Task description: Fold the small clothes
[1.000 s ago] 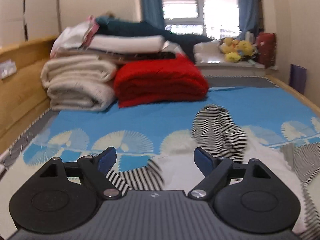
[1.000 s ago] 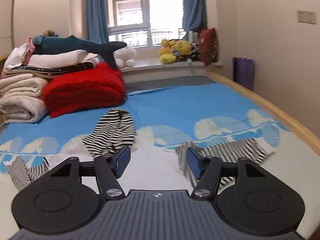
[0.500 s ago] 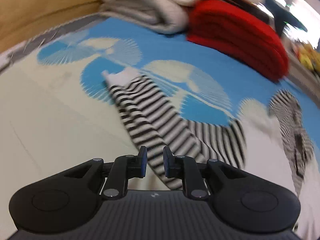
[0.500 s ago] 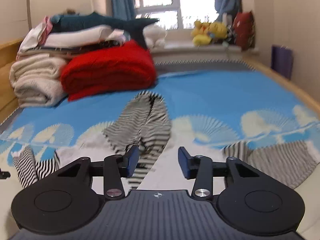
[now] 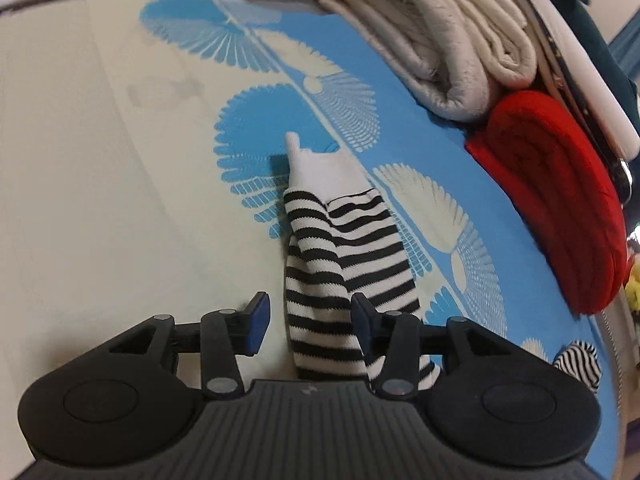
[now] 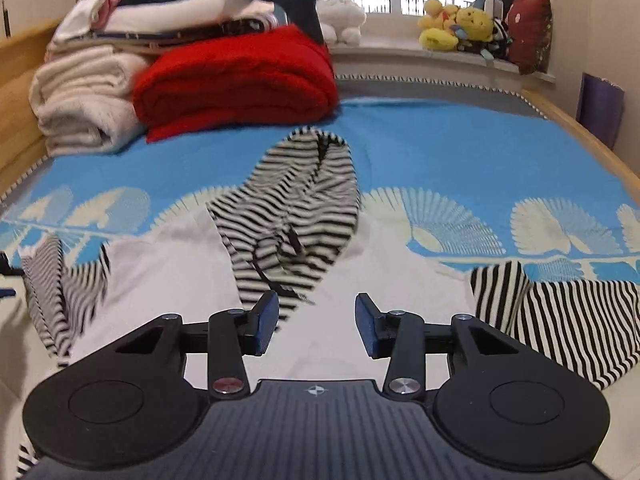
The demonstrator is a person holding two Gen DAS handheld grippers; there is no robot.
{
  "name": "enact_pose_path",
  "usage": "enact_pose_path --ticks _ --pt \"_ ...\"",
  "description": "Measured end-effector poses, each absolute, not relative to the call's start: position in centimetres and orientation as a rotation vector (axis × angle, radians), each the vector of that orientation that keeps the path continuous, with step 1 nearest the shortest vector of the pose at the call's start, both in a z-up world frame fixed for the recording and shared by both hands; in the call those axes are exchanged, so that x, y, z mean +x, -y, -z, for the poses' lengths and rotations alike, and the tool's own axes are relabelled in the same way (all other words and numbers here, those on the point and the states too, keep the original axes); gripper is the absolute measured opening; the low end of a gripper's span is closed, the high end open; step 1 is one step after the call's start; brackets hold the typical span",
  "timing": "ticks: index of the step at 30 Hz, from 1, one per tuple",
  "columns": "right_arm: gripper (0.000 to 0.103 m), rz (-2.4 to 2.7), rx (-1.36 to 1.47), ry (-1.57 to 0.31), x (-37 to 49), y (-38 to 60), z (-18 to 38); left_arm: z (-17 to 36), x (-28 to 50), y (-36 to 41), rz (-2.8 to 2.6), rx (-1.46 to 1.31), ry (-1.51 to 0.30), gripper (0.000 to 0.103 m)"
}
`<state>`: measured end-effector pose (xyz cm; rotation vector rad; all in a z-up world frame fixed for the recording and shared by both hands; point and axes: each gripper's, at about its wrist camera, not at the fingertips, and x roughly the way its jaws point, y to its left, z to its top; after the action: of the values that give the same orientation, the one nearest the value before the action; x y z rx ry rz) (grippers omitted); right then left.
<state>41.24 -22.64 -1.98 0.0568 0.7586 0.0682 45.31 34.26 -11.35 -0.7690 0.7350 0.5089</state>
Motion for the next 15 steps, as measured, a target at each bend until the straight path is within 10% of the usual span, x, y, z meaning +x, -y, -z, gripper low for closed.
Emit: enact_pose_path --ticks 6,8,15 --pt "0.044 -0.056 0.068 -0.833 41.7 22.8 3.7 12.2 47.1 -34.2 -0.482 -0.786 -0.716 0.042" --pt "0.044 -0.057 0.079 -0.850 41.6 22.8 4.1 11.9 47.8 -33.7 -0.469 -0.742 -0.707 0.005" --pt "0.044 -0.016 0.076 -0.856 41.6 23.6 4.2 3.6 48.4 -22.0 -0.216 -0.384 -0.597 0.004"
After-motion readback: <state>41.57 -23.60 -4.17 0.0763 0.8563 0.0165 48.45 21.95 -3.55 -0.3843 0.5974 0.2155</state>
